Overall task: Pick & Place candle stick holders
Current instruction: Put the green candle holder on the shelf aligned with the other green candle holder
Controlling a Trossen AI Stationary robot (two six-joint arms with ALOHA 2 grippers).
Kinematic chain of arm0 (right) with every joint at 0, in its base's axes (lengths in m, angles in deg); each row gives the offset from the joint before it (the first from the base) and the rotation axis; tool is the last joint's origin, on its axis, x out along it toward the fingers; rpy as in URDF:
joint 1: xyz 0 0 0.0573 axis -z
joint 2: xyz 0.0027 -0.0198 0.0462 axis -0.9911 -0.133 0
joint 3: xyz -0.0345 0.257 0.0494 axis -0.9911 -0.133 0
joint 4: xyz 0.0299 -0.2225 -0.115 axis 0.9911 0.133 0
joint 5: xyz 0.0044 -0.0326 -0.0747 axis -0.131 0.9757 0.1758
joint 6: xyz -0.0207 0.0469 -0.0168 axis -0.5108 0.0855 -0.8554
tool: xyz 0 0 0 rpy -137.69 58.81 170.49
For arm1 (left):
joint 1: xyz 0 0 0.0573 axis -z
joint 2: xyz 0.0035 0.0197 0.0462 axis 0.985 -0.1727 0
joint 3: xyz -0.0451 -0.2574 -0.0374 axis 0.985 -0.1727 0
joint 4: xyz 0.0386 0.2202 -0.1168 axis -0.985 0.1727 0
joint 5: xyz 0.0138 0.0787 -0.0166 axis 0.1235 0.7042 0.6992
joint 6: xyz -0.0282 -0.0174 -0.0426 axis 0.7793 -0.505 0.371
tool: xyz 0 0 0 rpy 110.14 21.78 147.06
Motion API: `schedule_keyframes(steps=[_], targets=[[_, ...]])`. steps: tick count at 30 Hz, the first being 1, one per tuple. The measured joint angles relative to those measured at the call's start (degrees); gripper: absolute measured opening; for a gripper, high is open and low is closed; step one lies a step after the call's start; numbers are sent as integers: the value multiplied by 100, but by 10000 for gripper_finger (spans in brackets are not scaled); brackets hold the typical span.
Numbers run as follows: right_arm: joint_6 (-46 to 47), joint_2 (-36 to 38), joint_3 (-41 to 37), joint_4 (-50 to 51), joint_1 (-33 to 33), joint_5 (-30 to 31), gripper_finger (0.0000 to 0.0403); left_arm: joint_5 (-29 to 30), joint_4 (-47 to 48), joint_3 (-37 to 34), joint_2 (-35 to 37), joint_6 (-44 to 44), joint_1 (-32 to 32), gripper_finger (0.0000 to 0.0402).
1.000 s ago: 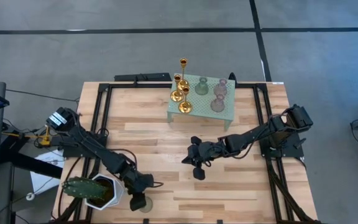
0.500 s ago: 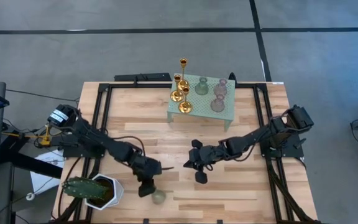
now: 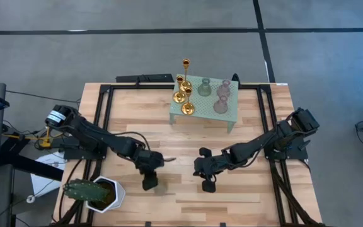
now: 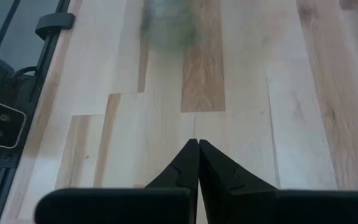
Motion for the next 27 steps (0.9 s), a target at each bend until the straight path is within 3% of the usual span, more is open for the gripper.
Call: schedule_keyframes(steps=[6, 15, 27], targets=[[2, 1, 4, 117, -31, 105, 0, 776, 1641, 708, 333, -317, -52, 35], [66, 1, 4, 112, -267, 120, 0, 961, 2239, 1698, 295, -999, -267, 35], [652, 1, 4, 486, -715, 613, 0, 1460, 2809, 2849, 306, -1858, -712, 34]])
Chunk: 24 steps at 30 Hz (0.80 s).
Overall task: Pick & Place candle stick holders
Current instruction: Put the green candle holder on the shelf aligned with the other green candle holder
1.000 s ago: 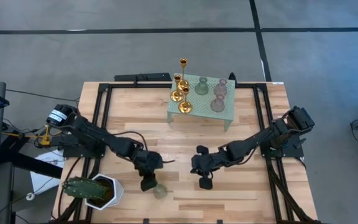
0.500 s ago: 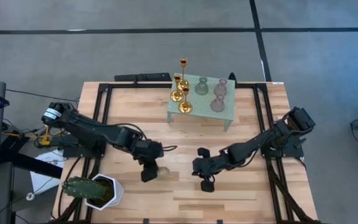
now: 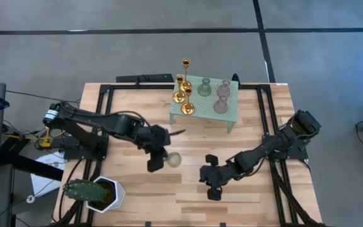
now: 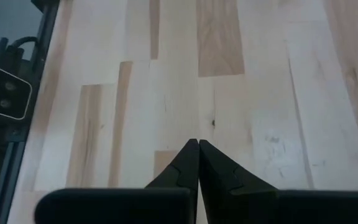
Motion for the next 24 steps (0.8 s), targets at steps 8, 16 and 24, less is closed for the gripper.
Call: schedule_keyframes(steps=[8, 16, 24], targets=[[221, 0, 2, 76, -122, 120, 0, 118, 71, 869, -220, -769, -571, 34], [355, 0, 2, 98, -273, 151, 0, 118, 1112, 2402, -1051, -1207, -994, 34], [356, 0, 1, 130, -332, 224, 0, 119, 1834, 4190, -2048, -1757, -1342, 34]])
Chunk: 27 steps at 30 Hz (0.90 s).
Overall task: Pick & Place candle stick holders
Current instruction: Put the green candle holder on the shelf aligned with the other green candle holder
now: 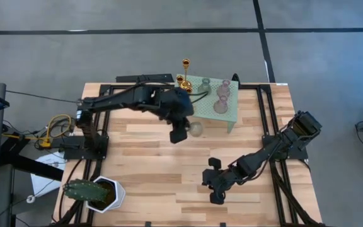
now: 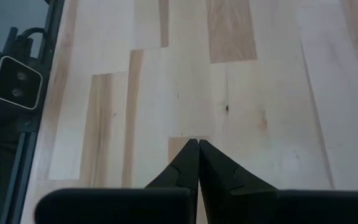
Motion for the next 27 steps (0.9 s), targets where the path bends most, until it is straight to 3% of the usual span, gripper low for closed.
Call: schedule_keyframes(steps=[7, 14, 20, 27], targets=[[-1, 0, -1, 64, 1, 0, 0, 140, 202, 1078, -496, -375, -410, 34], [-1, 0, -1, 86, 4, 2, 0, 269, 344, 1229, -590, -461, -698, 34], [-1, 0, -1, 86, 4, 2, 0, 147, 1452, 1210, -608, 8, -283, 34], [1, -2, -1, 86, 11, 2, 0, 147, 1390, 279, -613, 311, 598, 34]])
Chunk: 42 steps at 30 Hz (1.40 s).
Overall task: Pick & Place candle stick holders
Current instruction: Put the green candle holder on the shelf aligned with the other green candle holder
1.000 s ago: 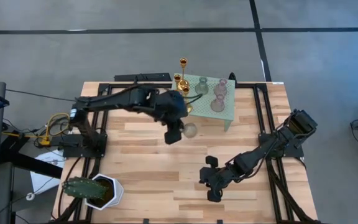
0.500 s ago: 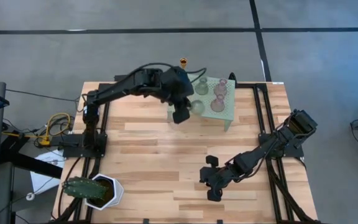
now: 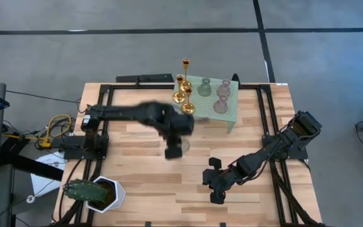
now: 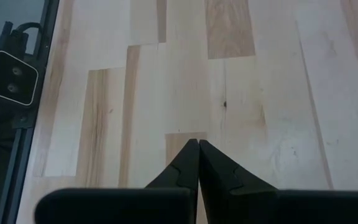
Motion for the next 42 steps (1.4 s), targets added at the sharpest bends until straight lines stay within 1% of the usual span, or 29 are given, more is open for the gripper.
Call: schedule_keyframes(steps=[2, 4, 7, 11, 13, 19, 21, 23, 25, 28, 33, 36, 39, 42], targets=[[2, 0, 0, 0, 0, 0, 0, 0, -206, -465, -2, 0, 233, 34], [0, 0, 0, -1, 0, 35, 0, -2, -602, -965, -12, -39, 401, 34], [0, 0, 0, 0, -11, 330, 0, -19, -1236, -1590, -12, -230, 520, 34], [2, 0, 0, -2, -14, 732, 0, -52, -1552, -2070, 2, -297, 493, 34], [2, 0, 0, -4, -44, 1231, 0, -147, -1690, -2245, 70, -301, 470, 34], [0, -1, -4, -186, -117, 3101, 0, -635, -2429, -2709, 512, -367, 443, 34], [-18, -2, -4, -353, -152, 3492, 0, -707, -2667, -2857, 711, -370, 430, 34], [-77, -9, -4, -411, -157, 3490, 0, -764, -2717, -3020, 922, -349, 408, 34], [-91, -13, -4, -434, -156, 3293, 0, -753, -2925, -3228, 1128, -320, 404, 34], [-232, -15, -4, -804, -90, 3150, 0, -761, -3167, -3504, 1428, -304, 407, 34], [-1233, -17, -2, -2055, -23, 2986, 0, -758, -3381, -3902, 1657, -302, 408, 34], [-1782, -17, -2, -2373, -20, 2975, 6, -756, -3413, -4003, 1697, -266, 404, 34], [-1981, -17, -2, -2511, 66, 2840, 36, -758, -3420, -4031, 1695, -256, 408, 34], [-2002, -17, -2, -2671, 222, 2507, 91, -758, -3518, -4029, 1695, -256, 408, 34]])
